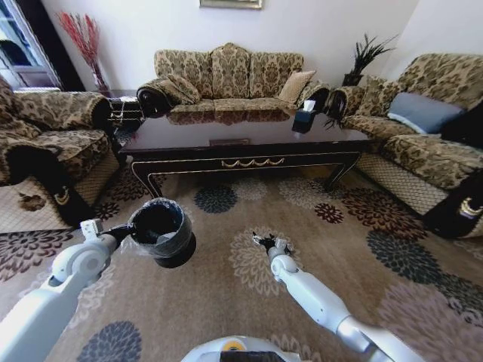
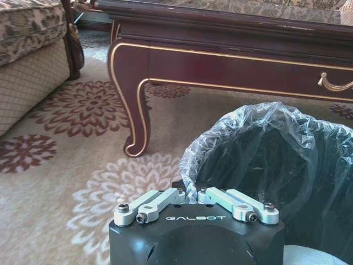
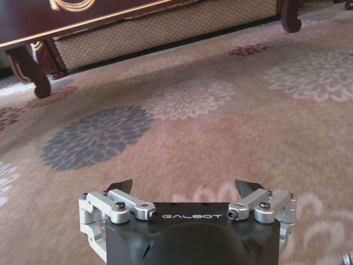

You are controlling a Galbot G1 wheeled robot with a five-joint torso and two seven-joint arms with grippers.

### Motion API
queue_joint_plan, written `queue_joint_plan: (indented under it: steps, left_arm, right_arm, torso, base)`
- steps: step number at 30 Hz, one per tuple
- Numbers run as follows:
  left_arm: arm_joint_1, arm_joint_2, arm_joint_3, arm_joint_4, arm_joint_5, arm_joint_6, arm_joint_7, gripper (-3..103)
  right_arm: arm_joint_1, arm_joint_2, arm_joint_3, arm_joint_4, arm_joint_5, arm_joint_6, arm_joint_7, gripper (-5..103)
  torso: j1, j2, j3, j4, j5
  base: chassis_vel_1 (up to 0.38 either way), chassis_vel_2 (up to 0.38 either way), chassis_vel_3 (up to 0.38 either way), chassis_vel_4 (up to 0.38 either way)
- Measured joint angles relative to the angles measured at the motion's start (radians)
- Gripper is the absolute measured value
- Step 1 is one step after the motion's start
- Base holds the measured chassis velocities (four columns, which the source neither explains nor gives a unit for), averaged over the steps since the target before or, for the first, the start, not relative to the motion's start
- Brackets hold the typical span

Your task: Move to the front of the table and pick up the trash from the floor, then place it into the trash bin.

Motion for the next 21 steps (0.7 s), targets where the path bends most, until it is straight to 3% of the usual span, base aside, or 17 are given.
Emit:
queue_joint_plan:
  steps: [9,21]
  left_arm:
    - [-0.002,-0.004,0.005,0.003,0.004,0.000,0.001,4]
    - [-0.002,-0.009,0.010,0.005,0.007,0.000,0.002,4]
  right_arm:
    - [-0.021,0.012,0.017,-0.011,-0.069,0.012,0.053,100]
    - [-0.039,0.035,0.084,-0.069,-0.125,-0.105,0.220,100]
  torso:
    - [0.000,0.000,0.000,0.0005,-0.0001]
    - [0.000,0.000,0.000,0.0002,0.0000]
  base:
    - [-0.116,0.050,0.100,-0.058]
    - [0.000,0.000,0.000,0.000]
